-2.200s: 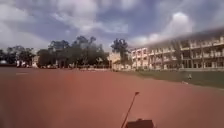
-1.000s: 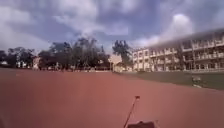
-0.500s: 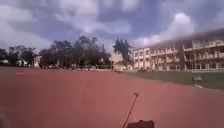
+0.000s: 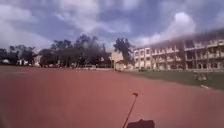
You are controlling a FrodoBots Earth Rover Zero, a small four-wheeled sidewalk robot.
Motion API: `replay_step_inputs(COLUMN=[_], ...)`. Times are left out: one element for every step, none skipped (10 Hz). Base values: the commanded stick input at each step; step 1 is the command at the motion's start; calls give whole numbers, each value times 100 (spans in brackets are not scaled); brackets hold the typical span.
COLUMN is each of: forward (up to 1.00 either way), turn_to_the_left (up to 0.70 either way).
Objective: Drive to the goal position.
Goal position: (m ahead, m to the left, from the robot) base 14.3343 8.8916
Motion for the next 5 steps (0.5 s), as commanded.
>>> replay_step_inputs(forward=[70, 70, 70, 70, 70], turn_to_the_left=[0, 0, 0, 0, 0])
